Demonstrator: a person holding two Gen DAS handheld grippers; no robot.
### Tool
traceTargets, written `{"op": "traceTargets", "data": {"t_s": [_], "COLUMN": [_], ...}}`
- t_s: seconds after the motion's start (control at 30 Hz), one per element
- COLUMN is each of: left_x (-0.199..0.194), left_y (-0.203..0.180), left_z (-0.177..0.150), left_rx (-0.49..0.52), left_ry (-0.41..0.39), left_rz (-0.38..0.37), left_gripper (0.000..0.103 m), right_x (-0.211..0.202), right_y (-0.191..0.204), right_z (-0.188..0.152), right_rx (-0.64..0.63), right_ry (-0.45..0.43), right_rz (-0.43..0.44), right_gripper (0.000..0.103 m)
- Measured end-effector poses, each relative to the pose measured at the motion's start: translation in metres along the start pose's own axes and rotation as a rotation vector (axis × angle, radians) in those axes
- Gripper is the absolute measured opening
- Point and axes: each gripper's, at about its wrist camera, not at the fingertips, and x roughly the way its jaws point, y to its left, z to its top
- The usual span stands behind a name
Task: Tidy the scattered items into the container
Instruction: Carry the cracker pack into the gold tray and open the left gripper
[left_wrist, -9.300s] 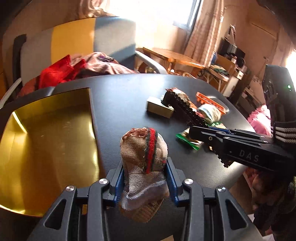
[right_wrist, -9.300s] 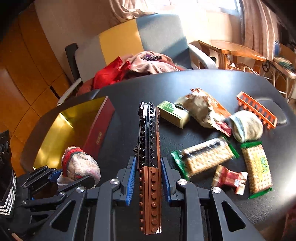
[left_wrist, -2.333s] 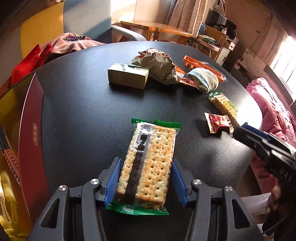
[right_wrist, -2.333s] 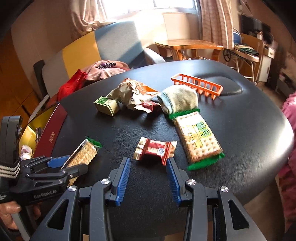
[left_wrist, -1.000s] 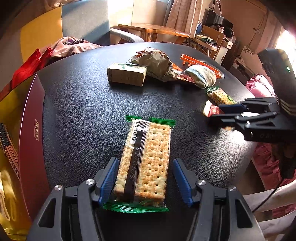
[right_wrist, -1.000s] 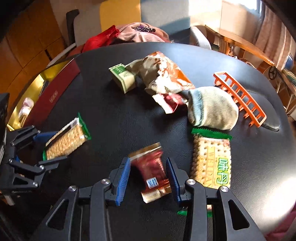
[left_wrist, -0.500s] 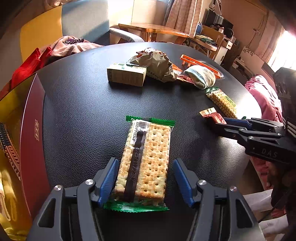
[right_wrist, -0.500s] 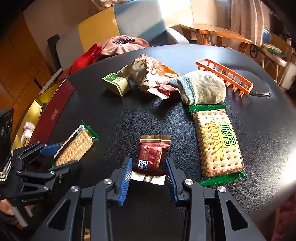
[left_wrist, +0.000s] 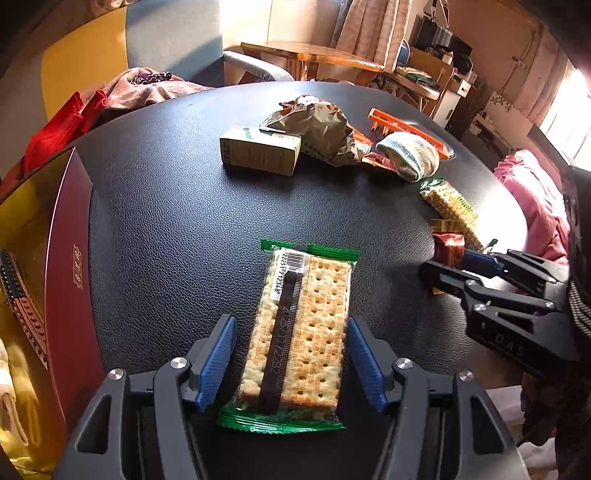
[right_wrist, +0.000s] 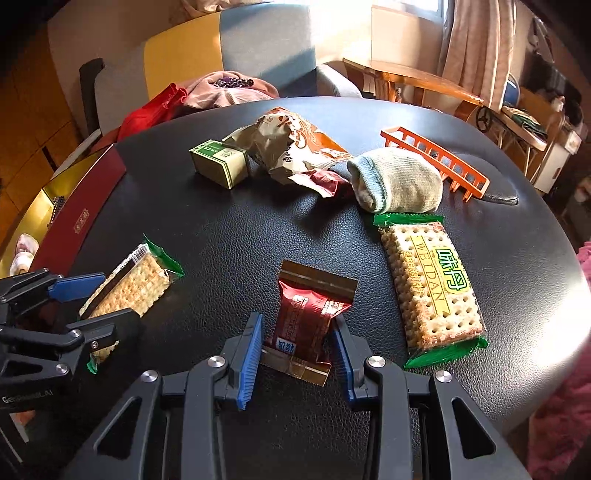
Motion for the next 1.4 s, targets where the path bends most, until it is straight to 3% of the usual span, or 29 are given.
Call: {"op": "traceTargets", "data": {"t_s": [0.17, 0.23, 0.3, 0.87, 1.13, 1.4], "left_x": [0.003, 0.003, 0.002, -0.040, -0.080, -0.103], "left_y": [-0.006, -0.007, -0.006, 0.016, 0.055, 0.129], "left_z": [0.001, 0.001, 0.000, -0.005, -0.010, -0.016], "left_rx": [0.039, 0.039, 0.038, -0.071, -0.173, -0.330], "left_ry": [0.001, -0.007, -0.013, -0.102, -0.174, -0.209], "left_rz": [0.044, 0.055, 0.059, 0.020, 0.070, 0.215], "left_gripper": [0.062, 0.052, 0.050, 0.049, 0.049, 0.049], "right_x": [0.004, 0.005, 0.005, 0.006, 0.006, 0.006], "right_y": [0.001, -0.001, -0.002, 0.004, 0.004, 0.007], "right_z": [0.003, 0.003, 0.004, 0.001, 0.000, -0.003], "right_rx": [0.009, 0.014, 0.017, -0.003, -0.005, -0.003], "right_ry": [0.007, 0.013, 0.017, 0.023, 0.022, 0.022], "right_rz": [0.006, 0.015, 0.021, -0.014, -0.019, -0.022], "right_gripper": [0.035, 0.035, 0.035, 0.035, 0.036, 0.036]}}
